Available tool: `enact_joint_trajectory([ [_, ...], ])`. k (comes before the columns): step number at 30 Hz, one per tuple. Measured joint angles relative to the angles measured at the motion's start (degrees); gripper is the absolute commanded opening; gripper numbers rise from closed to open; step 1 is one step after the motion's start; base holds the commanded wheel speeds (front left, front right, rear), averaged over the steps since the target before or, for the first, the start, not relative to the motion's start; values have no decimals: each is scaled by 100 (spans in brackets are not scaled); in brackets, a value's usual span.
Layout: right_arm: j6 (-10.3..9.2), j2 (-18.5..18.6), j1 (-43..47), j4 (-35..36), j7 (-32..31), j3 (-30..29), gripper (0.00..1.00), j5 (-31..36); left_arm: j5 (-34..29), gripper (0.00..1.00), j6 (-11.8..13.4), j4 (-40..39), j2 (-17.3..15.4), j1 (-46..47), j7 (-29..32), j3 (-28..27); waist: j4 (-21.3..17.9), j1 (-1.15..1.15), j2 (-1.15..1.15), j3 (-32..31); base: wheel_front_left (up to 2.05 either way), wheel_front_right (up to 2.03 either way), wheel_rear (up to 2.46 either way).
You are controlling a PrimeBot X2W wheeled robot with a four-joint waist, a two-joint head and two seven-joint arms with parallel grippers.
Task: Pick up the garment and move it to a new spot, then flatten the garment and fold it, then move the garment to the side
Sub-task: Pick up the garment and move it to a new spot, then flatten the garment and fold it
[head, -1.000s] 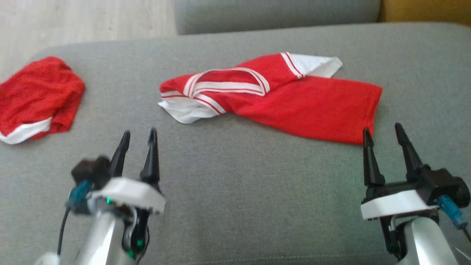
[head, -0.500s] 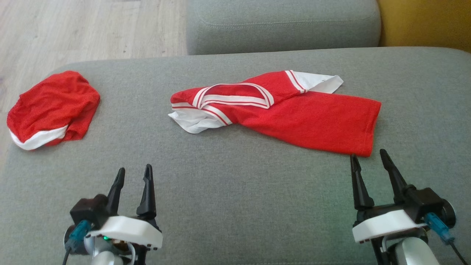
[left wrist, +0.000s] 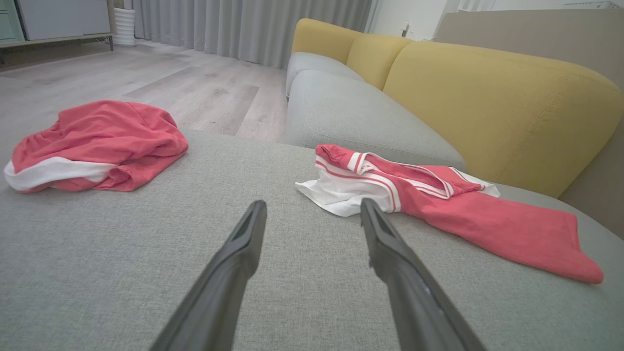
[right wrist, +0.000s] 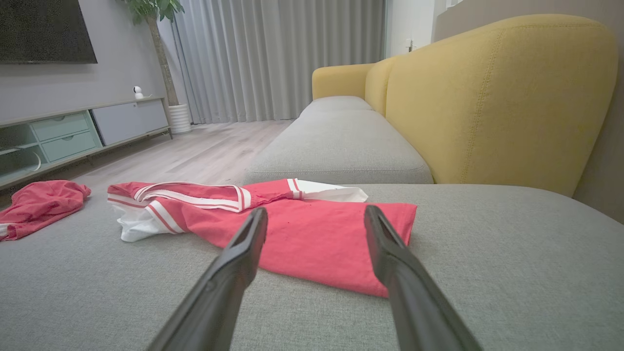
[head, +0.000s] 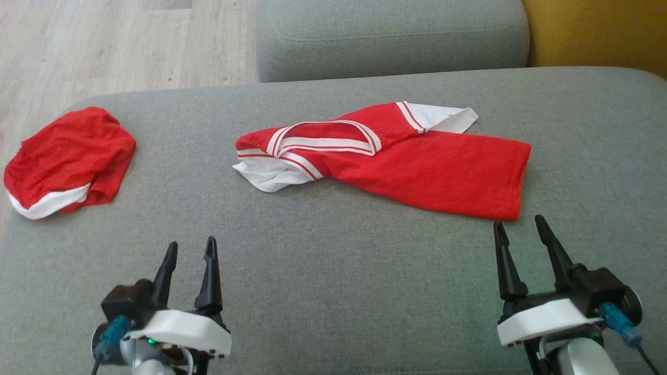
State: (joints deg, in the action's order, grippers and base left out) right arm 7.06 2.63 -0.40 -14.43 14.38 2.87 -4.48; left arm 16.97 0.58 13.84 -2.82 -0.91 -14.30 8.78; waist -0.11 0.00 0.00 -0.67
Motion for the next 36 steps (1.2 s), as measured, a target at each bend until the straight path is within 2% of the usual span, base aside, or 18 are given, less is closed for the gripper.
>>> enact_joint_trajectory([
  [17,0,0,-1,-25,0,-26,100,1,-3,100,1,85,0,7,0,77,-3,0,0,54,0,0,0],
  [22,0,0,-25,2,0,12,100,7,-243,100,-53,386,2,320,0,194,-61,0,0,206,0,0,0],
  [26,0,-1,-131,78,0,47,100,54,-369,100,-66,858,7,1071,0,231,-133,0,0,419,0,0,0],
  [36,0,1,-770,314,0,159,100,104,-371,100,-115,2641,29,2682,-1,156,-499,-1,0,1258,0,0,0],
])
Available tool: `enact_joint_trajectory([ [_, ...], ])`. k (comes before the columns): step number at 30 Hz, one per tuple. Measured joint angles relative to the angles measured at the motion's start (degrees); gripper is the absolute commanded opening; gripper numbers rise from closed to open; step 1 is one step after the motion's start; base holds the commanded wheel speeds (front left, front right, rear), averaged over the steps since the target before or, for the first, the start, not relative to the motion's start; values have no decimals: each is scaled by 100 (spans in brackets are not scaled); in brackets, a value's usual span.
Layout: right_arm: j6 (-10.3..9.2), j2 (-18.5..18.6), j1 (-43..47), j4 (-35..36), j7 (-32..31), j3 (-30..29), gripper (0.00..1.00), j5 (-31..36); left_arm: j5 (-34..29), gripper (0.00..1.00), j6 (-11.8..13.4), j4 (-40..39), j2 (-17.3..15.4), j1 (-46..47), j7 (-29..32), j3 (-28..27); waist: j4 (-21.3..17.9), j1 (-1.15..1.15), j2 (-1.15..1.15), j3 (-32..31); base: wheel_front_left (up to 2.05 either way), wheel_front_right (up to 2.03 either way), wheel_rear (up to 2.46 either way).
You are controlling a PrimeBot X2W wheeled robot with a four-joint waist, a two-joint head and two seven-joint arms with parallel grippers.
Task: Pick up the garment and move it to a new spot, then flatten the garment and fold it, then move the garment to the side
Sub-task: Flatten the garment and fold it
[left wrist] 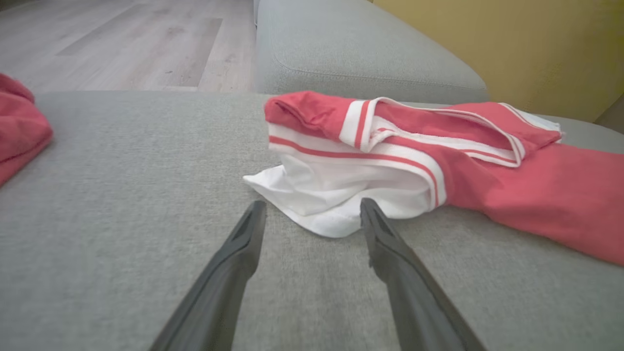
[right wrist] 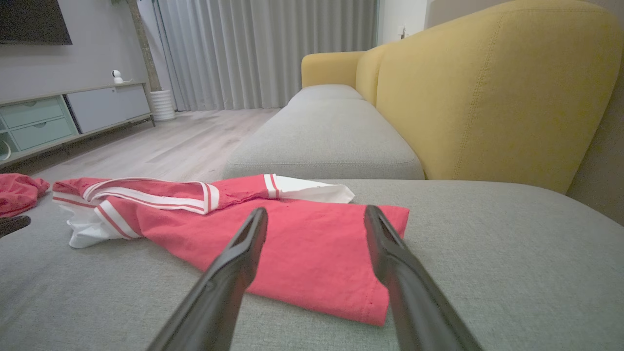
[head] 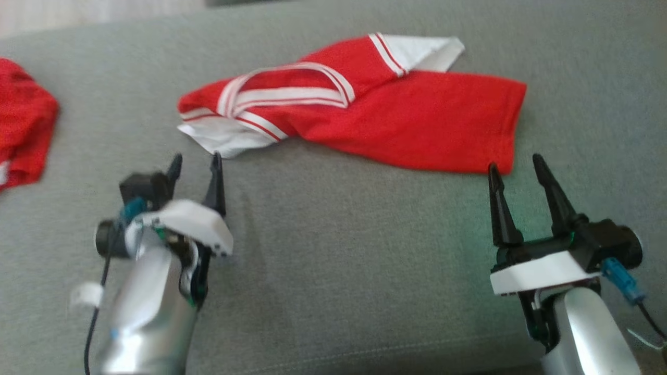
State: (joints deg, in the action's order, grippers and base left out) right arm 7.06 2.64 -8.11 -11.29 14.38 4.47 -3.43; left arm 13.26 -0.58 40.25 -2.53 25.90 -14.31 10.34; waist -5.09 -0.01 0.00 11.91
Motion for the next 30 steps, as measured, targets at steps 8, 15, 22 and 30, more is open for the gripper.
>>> enact_joint_trajectory([
  [8,0,0,-217,66,0,-35,100,47,-5,100,45,1083,1,898,2,-4,-281,-1,0,569,0,0,0],
  [15,0,0,-238,67,0,-59,100,43,-5,0,76,1570,4,1218,-34,10,-329,1,0,600,0,0,0],
  [22,0,0,-234,67,0,-134,100,40,-5,0,-1,1443,30,1157,-34,175,-182,1,0,419,0,0,0],
  [30,0,0,-169,57,0,-252,100,41,-122,0,-43,366,20,777,-34,207,78,2,0,146,0,0,0],
])
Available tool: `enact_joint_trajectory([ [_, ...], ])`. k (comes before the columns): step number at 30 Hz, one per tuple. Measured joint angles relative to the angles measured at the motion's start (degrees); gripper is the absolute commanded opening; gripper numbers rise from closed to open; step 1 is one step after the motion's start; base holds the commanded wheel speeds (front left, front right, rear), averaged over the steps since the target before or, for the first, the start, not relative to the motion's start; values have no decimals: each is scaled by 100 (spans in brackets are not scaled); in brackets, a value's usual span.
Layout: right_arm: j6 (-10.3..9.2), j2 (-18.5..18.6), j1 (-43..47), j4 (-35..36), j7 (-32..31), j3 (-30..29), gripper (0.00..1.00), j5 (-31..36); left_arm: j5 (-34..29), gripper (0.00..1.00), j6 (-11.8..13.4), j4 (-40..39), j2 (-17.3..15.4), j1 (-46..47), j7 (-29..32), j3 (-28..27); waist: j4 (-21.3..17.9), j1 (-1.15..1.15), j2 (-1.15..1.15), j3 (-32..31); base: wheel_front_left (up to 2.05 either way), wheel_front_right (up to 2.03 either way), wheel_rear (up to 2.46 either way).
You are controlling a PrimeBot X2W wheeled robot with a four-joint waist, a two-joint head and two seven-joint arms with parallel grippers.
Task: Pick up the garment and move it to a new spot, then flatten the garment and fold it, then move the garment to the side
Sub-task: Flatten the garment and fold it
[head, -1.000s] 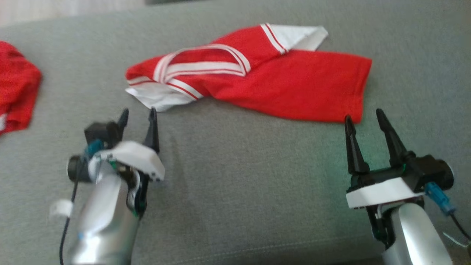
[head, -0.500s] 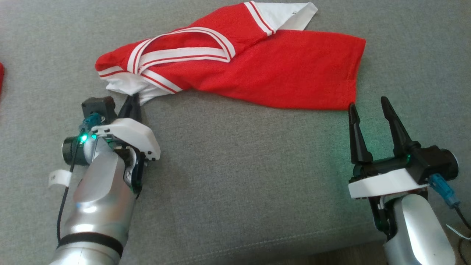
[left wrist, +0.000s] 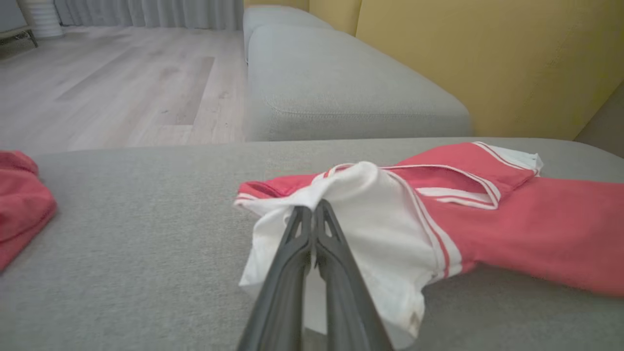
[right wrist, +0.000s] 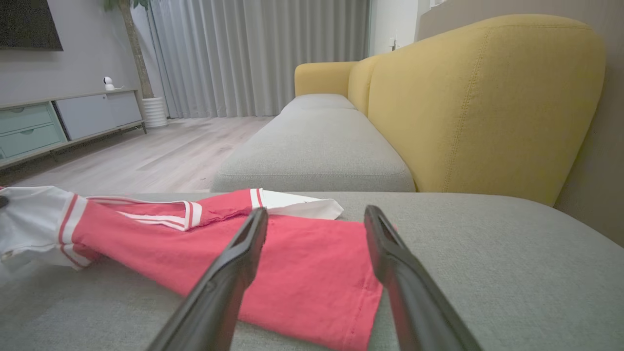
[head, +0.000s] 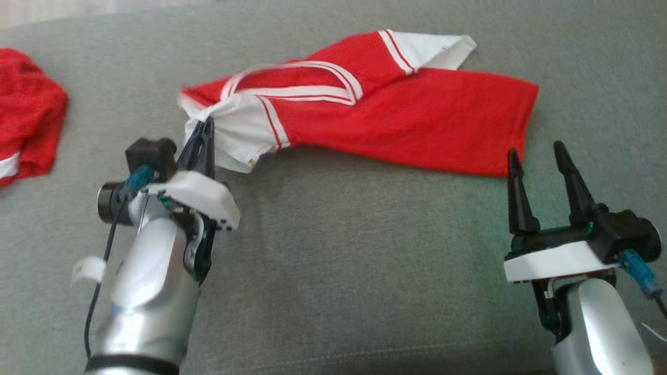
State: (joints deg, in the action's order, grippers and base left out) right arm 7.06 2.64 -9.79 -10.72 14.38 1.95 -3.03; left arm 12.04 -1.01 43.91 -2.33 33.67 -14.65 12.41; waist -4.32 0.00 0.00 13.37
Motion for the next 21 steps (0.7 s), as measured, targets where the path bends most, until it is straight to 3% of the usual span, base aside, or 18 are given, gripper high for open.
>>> enact_joint_trajectory([
  [8,0,-1,224,-27,0,-274,100,2,-35,0,8,-1501,-225,-1266,2,14,319,0,0,-332,0,0,0],
  [15,0,-2,358,-49,0,-668,100,121,68,0,259,-2640,-308,-2524,390,21,489,1,0,-466,0,0,0],
  [21,0,-2,367,-64,0,-831,100,211,378,0,359,-2932,-283,-3089,599,-8,486,0,0,-460,0,0,0],
])
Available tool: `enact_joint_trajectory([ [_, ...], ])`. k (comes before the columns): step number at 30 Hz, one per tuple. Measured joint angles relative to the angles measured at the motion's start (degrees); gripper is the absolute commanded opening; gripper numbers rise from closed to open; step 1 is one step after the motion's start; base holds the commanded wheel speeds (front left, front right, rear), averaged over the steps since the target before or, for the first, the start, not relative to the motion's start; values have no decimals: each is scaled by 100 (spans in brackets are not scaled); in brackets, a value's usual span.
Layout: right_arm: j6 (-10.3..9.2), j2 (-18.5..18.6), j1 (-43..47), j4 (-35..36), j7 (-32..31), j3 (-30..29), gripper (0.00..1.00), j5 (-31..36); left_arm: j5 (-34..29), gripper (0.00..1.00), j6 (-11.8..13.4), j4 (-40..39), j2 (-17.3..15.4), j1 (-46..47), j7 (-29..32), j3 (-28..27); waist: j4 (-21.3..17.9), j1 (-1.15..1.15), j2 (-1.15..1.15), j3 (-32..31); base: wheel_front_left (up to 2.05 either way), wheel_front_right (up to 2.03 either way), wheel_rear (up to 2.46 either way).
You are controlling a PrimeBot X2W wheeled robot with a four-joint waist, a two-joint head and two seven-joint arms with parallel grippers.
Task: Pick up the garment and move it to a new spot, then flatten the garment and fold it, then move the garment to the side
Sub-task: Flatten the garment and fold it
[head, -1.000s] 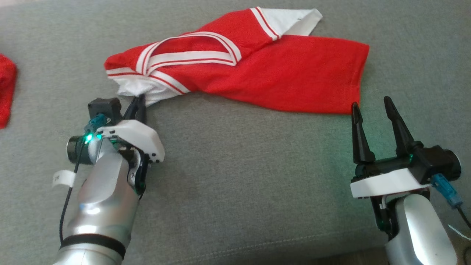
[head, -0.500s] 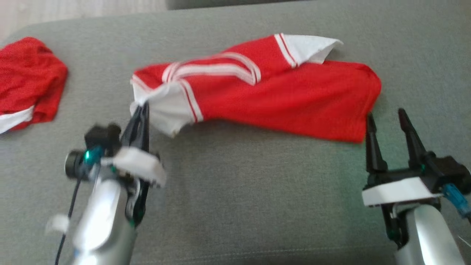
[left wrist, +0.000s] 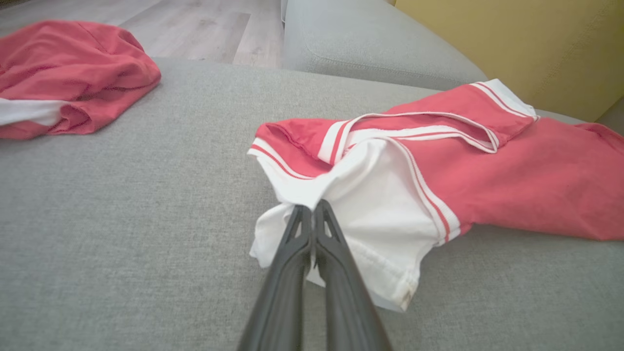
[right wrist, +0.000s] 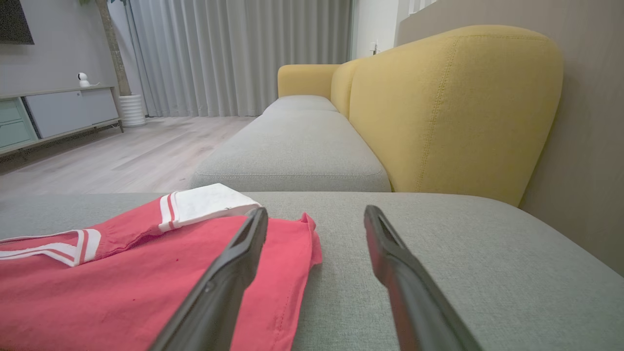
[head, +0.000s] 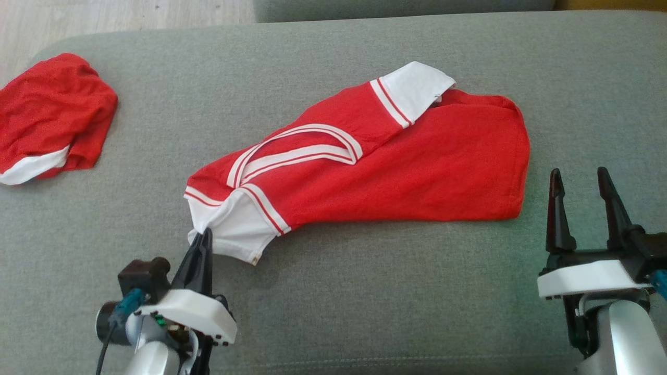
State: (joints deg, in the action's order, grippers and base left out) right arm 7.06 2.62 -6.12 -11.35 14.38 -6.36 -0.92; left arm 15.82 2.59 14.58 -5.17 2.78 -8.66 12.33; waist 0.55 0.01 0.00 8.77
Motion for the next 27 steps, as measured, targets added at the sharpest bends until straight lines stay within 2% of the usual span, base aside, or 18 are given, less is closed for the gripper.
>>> enact_joint_trajectory([
  [4,0,-1,0,-37,0,8,100,1,105,0,0,248,51,11,-35,8,-37,-1,0,-10,0,0,0],
  [5,0,-1,0,-45,0,14,100,1,127,10,-2,338,64,26,-82,8,-47,-1,0,-15,0,0,0],
  [6,0,-1,0,-51,0,29,100,0,159,62,-4,431,73,49,-118,11,-59,0,0,-23,0,0,0],
  [7,0,-1,0,-60,0,46,100,1,159,100,-7,514,79,77,-163,16,-70,0,0,-32,0,0,0],
  [15,0,-1,12,-120,0,74,100,0,194,100,-211,675,155,361,-515,100,-109,-1,0,-171,0,0,0],
  [27,0,-3,236,-270,0,81,100,57,-63,100,-242,283,197,268,-564,130,-21,0,0,-520,0,0,0],
])
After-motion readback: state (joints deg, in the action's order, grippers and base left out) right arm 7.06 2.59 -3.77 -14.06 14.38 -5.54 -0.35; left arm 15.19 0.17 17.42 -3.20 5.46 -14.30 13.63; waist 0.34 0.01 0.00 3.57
